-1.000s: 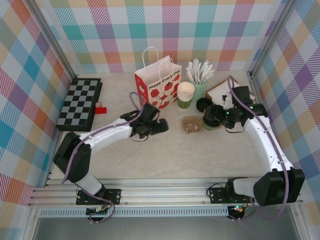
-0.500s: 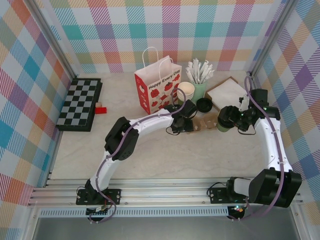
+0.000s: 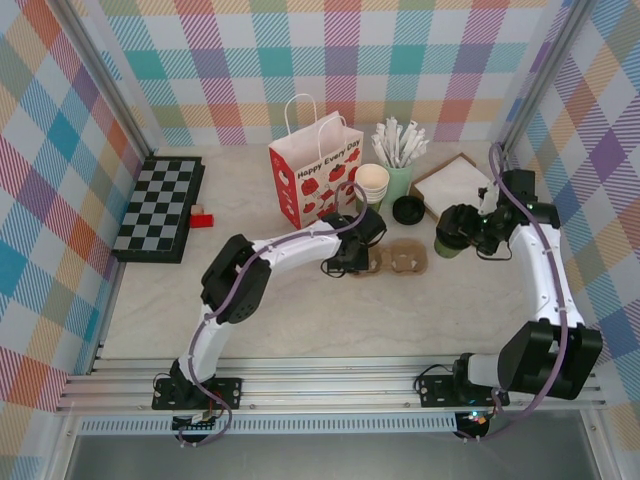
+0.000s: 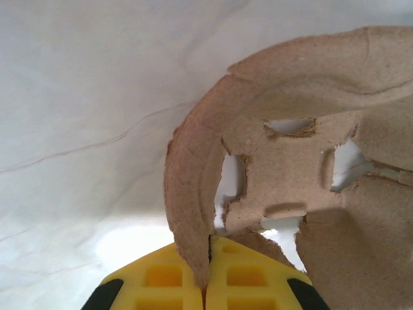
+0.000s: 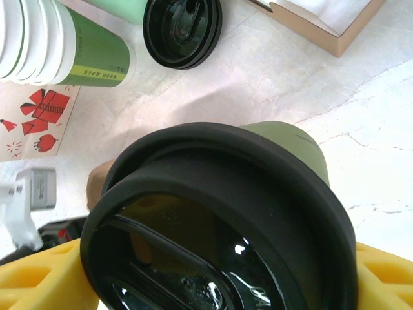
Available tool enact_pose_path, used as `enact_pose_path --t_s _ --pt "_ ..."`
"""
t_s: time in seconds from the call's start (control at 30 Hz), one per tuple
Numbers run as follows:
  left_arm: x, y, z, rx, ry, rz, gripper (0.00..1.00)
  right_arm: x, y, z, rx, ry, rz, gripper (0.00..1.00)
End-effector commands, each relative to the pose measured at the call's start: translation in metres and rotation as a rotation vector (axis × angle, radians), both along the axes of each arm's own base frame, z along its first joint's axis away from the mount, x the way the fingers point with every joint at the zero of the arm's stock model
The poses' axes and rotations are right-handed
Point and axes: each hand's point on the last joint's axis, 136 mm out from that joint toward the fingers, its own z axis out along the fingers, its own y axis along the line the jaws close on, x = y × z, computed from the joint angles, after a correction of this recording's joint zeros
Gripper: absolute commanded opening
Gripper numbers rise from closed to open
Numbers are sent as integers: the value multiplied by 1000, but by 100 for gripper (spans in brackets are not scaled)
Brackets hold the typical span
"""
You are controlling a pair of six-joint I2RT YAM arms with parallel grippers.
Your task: Pack the takeout coffee
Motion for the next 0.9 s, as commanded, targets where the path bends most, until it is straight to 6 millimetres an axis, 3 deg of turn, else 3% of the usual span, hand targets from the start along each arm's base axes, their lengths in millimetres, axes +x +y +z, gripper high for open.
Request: enact_pose_path --t_s 0.0,0.13,0.23,0.37,0.5,0.87 --pt "-16 40 9 82 17 -10 5 19 1 -2 28 -12 6 70" --pt "-30 53 15 78 25 -35 19 46 2 -15 55 -6 -3 69" --pt "-35 49 27 27 23 -63 35 66 5 -27 61 0 -4 69" --pt "-34 46 53 -43 -39 -76 78 91 0 -42 22 0 -34 68" --pt "-30 55 71 -56 -98 -56 98 113 -6 -54 13 -9 -64 68" --pt "-22 99 90 -128 -228 134 100 155 2 -78 37 38 -46 69"
